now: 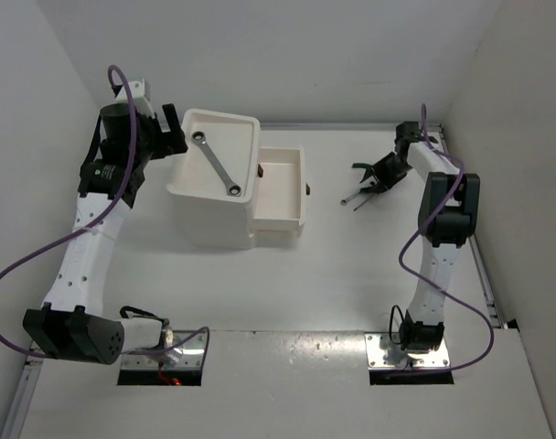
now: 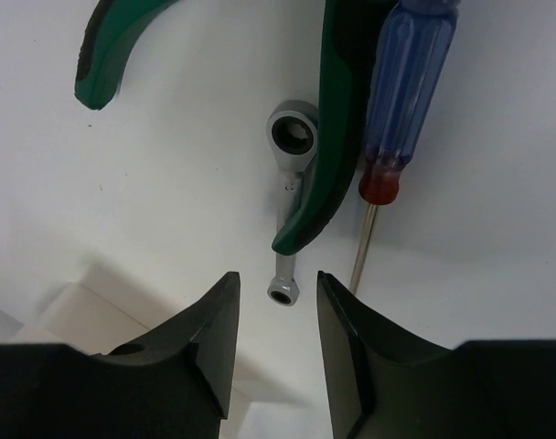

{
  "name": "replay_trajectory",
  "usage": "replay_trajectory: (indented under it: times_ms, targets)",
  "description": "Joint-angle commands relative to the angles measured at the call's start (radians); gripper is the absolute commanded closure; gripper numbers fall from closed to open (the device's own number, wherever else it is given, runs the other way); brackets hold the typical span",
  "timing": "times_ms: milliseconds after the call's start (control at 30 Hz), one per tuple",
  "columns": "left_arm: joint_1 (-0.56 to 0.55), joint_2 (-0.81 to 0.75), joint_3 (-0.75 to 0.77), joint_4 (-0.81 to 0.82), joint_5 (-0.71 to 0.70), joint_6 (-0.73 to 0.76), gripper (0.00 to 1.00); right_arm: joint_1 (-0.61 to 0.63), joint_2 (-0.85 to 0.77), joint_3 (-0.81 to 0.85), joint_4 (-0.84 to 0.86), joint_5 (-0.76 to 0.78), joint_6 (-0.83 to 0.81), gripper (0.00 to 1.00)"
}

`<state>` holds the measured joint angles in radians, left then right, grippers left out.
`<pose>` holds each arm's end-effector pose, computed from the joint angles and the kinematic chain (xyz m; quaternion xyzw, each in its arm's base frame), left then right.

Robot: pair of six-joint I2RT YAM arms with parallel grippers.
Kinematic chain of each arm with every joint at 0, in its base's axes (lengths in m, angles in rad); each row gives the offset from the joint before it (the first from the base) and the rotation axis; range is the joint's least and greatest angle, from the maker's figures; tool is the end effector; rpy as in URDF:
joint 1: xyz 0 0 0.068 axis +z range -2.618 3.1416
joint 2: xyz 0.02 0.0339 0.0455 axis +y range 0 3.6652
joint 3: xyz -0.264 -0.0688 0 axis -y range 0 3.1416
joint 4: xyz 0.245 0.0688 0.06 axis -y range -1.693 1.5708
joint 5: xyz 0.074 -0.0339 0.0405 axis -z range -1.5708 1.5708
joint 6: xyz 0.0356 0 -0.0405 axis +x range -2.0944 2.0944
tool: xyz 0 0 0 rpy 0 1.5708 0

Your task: Sort the tools into containers

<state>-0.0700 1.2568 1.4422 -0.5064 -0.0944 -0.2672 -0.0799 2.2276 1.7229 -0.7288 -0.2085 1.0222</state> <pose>0.2716 -0.0157 0.4342 -0.1072 0.8035 -0.0603 0.5825 0.4598 -0.0294 0.1539 0.4985 0.8445 0.1672 0.1022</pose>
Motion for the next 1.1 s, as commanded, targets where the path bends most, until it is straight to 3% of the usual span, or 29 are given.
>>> replay_trajectory:
  times_ms: [0,333,867,1000,1067]
  targets:
    - [0.007,-0.004,0.000,0.042,-0.005,-0.012,0.01,-0.015,0.023,0.035,-0.008,0.015,0.018,0.60]
    - [0.007,0.006,-0.009,0.051,-0.005,-0.023,0.01,-0.053,0.052,0.017,-0.008,0.015,0.018,0.60]
    - [0.007,0.015,-0.019,0.051,-0.005,-0.023,0.01,-0.054,0.090,0.035,0.011,0.015,0.018,0.68]
    - [0.007,0.015,-0.019,0.051,-0.005,-0.032,0.01,-0.054,0.099,0.044,0.020,0.015,0.018,0.56]
    - [0.007,0.015,-0.028,0.051,-0.005,-0.032,0.01,-0.054,0.099,0.053,0.020,0.024,0.018,0.67]
